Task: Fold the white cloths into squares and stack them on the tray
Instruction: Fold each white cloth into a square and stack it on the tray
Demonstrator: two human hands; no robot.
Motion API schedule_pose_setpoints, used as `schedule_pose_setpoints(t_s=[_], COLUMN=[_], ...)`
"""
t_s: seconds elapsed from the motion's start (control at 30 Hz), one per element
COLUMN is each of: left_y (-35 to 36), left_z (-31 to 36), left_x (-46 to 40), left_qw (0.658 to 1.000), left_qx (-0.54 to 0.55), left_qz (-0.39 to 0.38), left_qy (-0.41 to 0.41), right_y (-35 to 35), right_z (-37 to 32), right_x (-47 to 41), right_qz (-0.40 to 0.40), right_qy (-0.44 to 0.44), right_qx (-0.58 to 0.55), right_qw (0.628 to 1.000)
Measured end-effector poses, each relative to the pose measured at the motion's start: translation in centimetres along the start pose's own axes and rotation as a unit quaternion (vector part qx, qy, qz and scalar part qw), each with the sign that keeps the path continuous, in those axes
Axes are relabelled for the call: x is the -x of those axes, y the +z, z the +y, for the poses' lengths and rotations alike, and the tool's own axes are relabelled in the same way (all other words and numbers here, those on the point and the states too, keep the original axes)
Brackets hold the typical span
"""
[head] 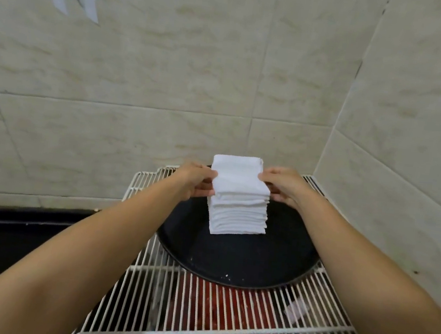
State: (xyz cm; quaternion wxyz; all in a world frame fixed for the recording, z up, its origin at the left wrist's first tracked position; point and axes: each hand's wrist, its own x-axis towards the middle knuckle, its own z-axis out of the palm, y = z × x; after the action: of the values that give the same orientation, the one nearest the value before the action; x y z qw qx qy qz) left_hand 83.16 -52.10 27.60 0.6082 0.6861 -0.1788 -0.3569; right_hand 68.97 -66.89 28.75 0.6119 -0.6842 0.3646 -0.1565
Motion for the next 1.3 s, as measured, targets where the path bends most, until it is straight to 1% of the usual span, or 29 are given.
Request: schedule_pose_setpoints(t_s=[0.13,0.2,0.3,0.37,0.43,0.5,0.6,0.67,0.8,0.87,0.93,0.97,1.03,1.1,1.2,1.3], left_y=[-0.3,-0.8,-2.2,-3.8,-5.9,-8.5,-13.8,-18.4,-29.4,-35.0,-40.3,-42.7,-47.3,-51.2,-56.1,-60.0], left_z=[-0.1,0.1,0.6,1.2,1.8,2.0,1.1,-0.6,-5.2,-7.8,-10.8,-12.5,-15.8,-19.0,-23.3,-27.2], left_x=[0.2,0.4,1.3,2.3,3.8,5.7,9.8,13.2,21.3,26.1,30.9,33.3,37.7,41.6,46.8,51.1], left_qw=[1.0,1.0,0.999,0.998,0.997,0.993,0.979,0.963,0.923,0.892,0.852,0.834,0.806,0.779,0.752,0.74], left_qx=[0.0,-0.003,-0.016,-0.029,-0.045,-0.067,-0.127,-0.184,-0.286,-0.351,-0.421,-0.447,-0.485,-0.513,-0.534,-0.528], left_qz=[-0.001,0.005,0.034,0.042,0.041,0.047,0.087,0.135,0.231,0.27,0.307,0.321,0.34,0.357,0.371,0.382], left_qy=[-0.002,0.002,0.018,0.032,0.053,0.088,0.131,0.14,0.111,0.086,0.048,0.025,-0.018,-0.057,-0.108,-0.167], right_y=[-0.2,-0.4,-0.5,0.1,1.8,4.8,12.2,18.5,32.3,39.4,46.4,49.7,55.6,60.6,67.2,72.8], right_z=[0.2,-0.3,-2.1,-3.8,-5.4,-6.7,-7.5,-7.2,-5.5,-4.0,-2.0,-0.9,1.5,3.7,6.4,8.7], right_x=[-0.1,0.1,0.6,1.3,2.2,3.4,6.1,8.1,13.1,16.4,19.8,21.6,25.3,28.8,32.9,36.0], right_qz=[-0.011,0.009,0.079,0.109,0.113,0.095,0.045,-0.003,-0.118,-0.167,-0.209,-0.217,-0.207,-0.203,-0.233,-0.281], right_qy=[0.0,-0.016,-0.069,-0.118,-0.168,-0.215,-0.266,-0.29,-0.334,-0.351,-0.388,-0.414,-0.47,-0.512,-0.542,-0.552], right_qx=[0.011,0.028,0.076,0.097,0.131,0.167,0.233,0.273,0.312,0.336,0.361,0.381,0.429,0.455,0.465,0.482], right_qw=[1.0,0.999,0.992,0.982,0.97,0.957,0.934,0.917,0.881,0.858,0.822,0.798,0.743,0.699,0.66,0.619])
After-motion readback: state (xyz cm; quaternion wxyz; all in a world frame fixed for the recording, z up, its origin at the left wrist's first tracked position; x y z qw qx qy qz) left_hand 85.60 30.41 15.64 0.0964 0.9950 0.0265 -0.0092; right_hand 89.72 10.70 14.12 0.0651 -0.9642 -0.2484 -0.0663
